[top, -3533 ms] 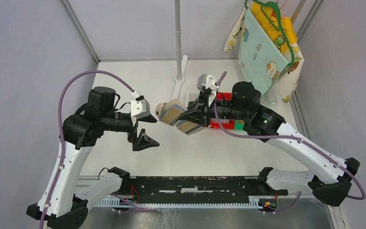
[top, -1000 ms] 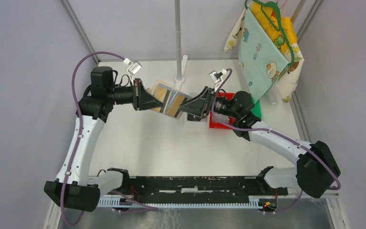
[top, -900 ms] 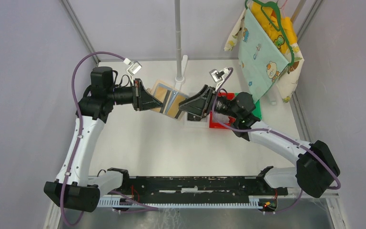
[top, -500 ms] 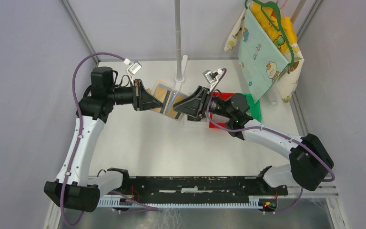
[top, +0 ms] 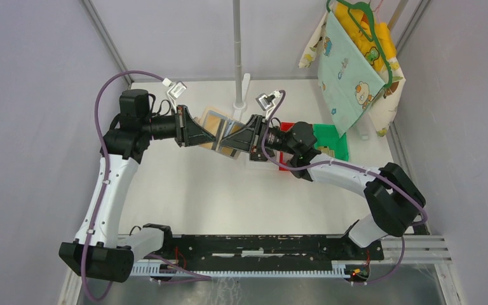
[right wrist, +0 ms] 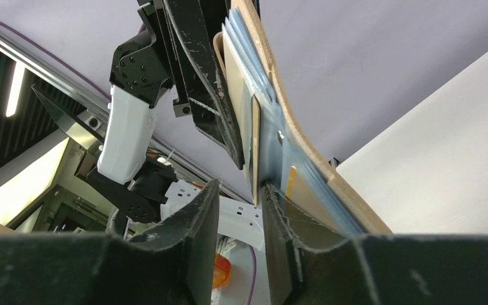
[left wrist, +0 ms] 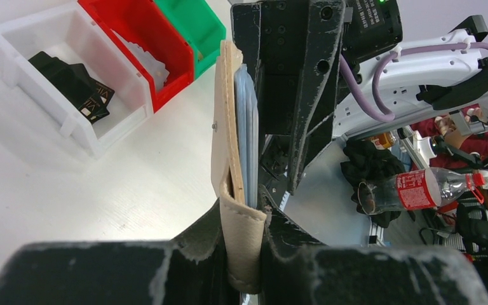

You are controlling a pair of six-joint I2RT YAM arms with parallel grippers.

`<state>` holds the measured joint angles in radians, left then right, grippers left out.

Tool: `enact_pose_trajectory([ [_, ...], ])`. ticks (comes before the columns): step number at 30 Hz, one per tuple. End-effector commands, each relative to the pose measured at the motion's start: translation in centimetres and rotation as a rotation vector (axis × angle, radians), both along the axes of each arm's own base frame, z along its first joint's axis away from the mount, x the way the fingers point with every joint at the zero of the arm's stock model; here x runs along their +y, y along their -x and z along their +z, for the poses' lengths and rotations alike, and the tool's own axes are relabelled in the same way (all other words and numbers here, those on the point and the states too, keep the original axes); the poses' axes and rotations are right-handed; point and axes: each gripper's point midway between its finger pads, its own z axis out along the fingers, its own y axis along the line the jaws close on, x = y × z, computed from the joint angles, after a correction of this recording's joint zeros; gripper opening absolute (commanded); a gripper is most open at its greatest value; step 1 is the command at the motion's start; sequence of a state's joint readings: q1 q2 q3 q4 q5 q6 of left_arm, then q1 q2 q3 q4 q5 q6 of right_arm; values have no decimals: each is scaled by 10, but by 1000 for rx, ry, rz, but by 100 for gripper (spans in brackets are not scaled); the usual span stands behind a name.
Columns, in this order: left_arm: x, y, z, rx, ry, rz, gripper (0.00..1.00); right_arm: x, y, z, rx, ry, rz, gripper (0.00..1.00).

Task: Take the credit cards out of the card holder
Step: Remove the credit card from the card holder.

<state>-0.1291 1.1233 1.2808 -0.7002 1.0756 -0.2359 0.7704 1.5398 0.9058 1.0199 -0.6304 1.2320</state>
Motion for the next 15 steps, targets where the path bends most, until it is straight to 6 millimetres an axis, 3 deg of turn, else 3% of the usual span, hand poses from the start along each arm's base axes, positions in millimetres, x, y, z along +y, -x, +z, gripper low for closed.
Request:
enact_pose_trajectory([
  [1, -4, 10, 9, 14, 35, -33, 2, -3, 15, 56, -106, -169, 39, 32],
  [6, -3, 14, 5, 10, 22, -43, 2, -1, 16, 61, -94, -204, 59, 25],
  [12, 3, 16, -12, -18, -44, -39, 8, 8, 0, 45, -63, -108, -14, 30],
  [15, 3, 17, -18, -18, -56, -43, 14, 10, -4, 45, -76, -78, -50, 22],
])
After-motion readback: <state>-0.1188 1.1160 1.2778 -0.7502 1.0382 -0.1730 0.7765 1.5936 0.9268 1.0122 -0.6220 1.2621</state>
